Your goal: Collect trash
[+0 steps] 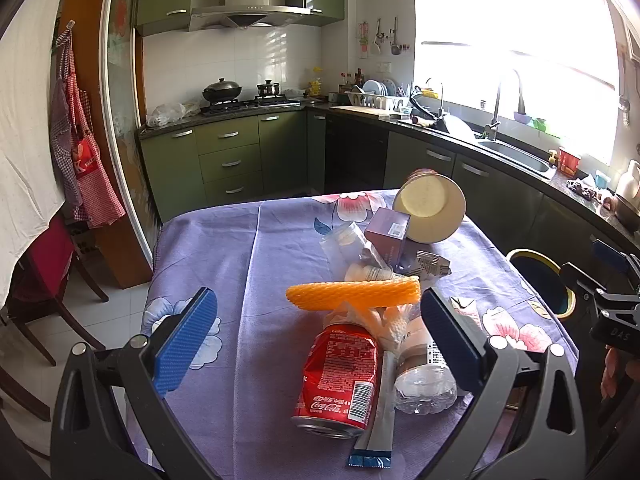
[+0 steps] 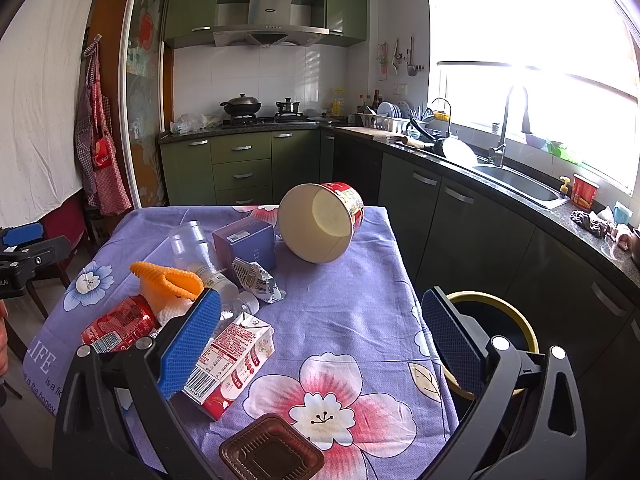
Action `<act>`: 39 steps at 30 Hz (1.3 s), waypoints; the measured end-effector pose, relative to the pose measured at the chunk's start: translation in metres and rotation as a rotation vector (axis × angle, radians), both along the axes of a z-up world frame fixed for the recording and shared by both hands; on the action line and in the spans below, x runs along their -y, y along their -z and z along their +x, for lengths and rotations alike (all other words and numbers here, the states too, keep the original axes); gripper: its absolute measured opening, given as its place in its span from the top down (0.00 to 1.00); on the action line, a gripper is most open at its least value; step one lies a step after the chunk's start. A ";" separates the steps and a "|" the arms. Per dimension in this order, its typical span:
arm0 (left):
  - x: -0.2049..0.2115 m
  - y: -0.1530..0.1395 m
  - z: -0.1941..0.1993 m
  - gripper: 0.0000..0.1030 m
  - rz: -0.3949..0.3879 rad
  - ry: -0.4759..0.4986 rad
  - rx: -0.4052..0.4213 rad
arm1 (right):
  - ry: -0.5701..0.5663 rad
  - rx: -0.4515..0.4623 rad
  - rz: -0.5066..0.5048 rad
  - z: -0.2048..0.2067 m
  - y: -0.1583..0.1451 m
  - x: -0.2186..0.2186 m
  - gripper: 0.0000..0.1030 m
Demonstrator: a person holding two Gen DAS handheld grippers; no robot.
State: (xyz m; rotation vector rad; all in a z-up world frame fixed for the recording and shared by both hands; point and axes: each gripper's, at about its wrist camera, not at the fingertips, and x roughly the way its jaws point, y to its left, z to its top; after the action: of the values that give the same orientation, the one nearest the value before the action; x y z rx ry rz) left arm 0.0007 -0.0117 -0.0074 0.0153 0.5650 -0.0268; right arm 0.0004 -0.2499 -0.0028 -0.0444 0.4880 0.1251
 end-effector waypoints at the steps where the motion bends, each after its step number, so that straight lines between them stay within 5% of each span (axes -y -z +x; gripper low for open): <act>1: 0.000 0.000 0.000 0.06 0.000 0.001 0.000 | 0.000 -0.001 0.000 0.000 0.000 0.000 0.04; 17: -0.001 0.002 0.005 0.06 -0.008 -0.002 -0.012 | 0.000 -0.010 0.001 0.004 0.010 0.000 0.04; 24: -0.017 0.001 0.051 0.06 0.013 -0.024 -0.032 | 0.038 0.023 0.010 0.035 0.010 0.008 0.04; 30: -0.036 -0.001 0.120 0.06 0.025 -0.021 -0.006 | 0.061 0.042 -0.056 0.109 0.011 0.003 0.09; 39: -0.056 0.037 0.216 0.06 -0.067 -0.036 -0.059 | 0.083 -0.051 -0.209 0.251 0.057 -0.029 0.25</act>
State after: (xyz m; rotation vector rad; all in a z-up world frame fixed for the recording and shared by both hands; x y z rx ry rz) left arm 0.2166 0.0445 -0.0442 -0.0611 0.6229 -0.0106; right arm 0.2517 -0.2211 -0.0596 -0.2252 0.5513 -0.0069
